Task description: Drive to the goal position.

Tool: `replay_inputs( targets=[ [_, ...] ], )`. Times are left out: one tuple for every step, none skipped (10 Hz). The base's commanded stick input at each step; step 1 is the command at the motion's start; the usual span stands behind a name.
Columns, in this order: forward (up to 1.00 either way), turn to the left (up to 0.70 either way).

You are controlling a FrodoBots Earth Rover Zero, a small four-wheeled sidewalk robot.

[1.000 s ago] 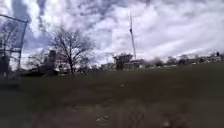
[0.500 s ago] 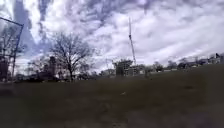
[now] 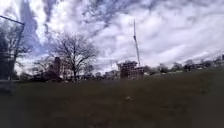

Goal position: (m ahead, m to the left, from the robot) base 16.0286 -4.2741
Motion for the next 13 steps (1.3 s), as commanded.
replay_inputs(
  targets=[
    [0.70,0.00],
    [0.70,0.00],
    [0.70,0.00],
    [0.70,0.00],
    [0.70,0.00],
    [0.70,0.00],
    [0.70,0.00],
    [0.70,0.00],
    [0.70,0.00],
    [0.70,0.00],
    [0.70,0.00],
    [0.70,0.00],
    [0.70,0.00]
  ],
)
